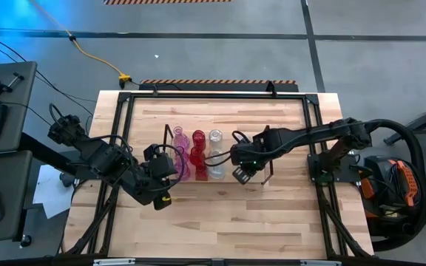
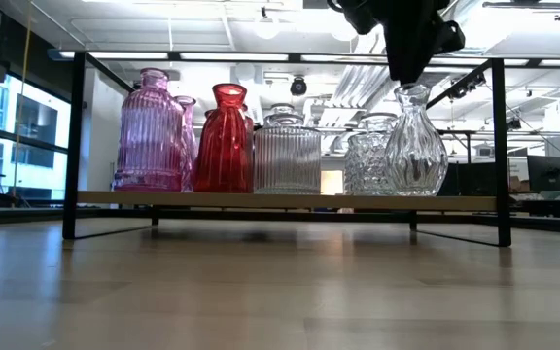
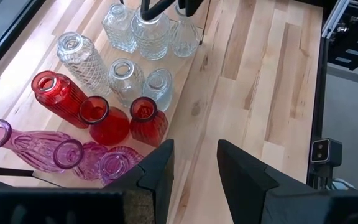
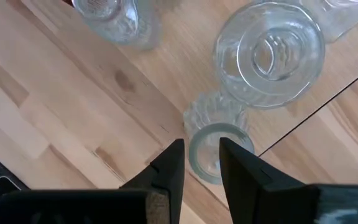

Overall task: Sort vases onto shelf
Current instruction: Put the transparent vase aligned with the other transparent vases on the shelf

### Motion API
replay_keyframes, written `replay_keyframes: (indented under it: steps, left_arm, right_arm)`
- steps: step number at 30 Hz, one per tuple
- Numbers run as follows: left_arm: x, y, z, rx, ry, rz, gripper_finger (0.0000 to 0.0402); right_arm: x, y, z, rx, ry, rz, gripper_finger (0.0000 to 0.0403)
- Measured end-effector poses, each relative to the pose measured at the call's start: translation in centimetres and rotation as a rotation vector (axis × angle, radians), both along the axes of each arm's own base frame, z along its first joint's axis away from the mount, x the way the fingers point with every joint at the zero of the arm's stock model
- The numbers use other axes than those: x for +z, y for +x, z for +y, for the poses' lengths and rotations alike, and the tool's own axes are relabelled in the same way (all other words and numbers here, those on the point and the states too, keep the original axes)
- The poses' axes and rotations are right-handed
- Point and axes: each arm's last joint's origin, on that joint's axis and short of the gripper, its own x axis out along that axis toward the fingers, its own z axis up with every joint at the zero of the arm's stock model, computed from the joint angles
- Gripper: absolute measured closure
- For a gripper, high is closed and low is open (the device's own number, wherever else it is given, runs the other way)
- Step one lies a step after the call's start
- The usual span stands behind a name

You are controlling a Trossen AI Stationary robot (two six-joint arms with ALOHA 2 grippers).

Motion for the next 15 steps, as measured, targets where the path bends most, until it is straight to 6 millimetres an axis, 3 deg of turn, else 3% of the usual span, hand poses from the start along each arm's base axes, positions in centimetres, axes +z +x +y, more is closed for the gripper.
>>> replay_keyframes:
  steps: [15]
  left_arm:
    - [0.0,0.0,0.0,-0.001,-0.004,-0.001,0.0287]
  right_arm:
    - [-1.1,0.5,0.1,0.020,-0.004,0.048,0.0320]
